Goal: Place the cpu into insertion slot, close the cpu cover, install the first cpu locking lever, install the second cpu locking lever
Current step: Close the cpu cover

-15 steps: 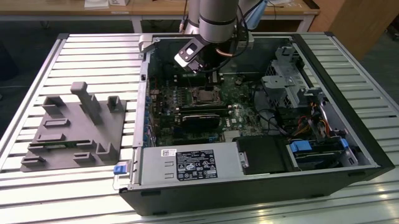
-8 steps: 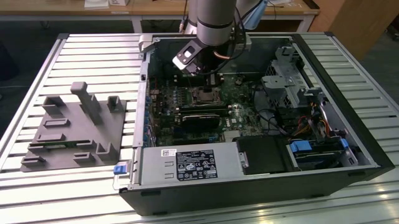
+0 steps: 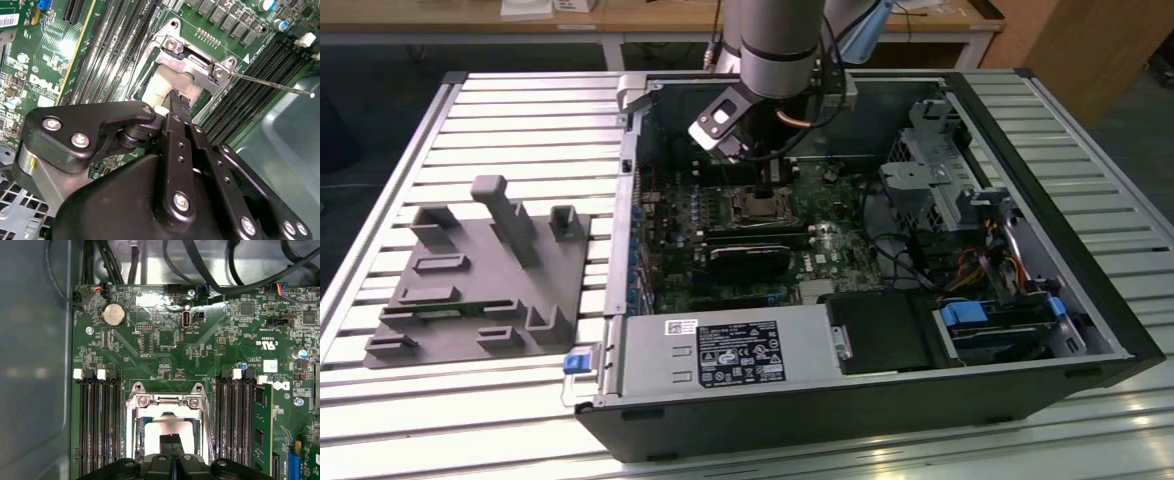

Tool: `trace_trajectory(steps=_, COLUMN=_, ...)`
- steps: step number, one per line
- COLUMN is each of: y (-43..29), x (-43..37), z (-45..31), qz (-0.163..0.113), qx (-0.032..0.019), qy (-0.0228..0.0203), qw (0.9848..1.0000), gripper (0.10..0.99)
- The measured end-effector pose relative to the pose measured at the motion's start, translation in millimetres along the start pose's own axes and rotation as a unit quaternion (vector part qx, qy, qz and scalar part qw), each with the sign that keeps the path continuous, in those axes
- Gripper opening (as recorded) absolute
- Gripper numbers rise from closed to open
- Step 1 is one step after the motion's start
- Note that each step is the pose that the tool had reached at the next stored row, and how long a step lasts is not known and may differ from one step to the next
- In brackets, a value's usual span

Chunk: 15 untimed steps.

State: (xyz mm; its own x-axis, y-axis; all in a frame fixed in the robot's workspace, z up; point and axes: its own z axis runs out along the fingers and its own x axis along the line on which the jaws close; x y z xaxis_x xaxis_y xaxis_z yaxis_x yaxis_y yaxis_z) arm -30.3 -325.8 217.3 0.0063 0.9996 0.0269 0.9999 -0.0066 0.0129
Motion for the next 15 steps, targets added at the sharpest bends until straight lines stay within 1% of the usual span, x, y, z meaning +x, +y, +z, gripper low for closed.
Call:
trace_trajectory(steps=3, y=0.0, x=0.0, z=0.0, qz=-0.02, qx=0.0005, qy=-0.0002, qw=0.9998, gripper=0.106)
trace_trajectory(steps=6, y=0.0, x=0.0, z=0.1, qz=-0.043, qx=0.0012, qy=-0.0006, qw=0.9991, gripper=0.106)
trace_trajectory(steps=10, y=0.1, x=0.0, z=0.2, qz=-0.074, qx=0.002, qy=-0.0023, qw=0.9973, gripper=0.106)
trace_trajectory(steps=15, y=0.0, x=0.0, z=0.3, qz=-0.105, qx=0.0032, qy=-0.0076, qw=0.9944, gripper=0.106)
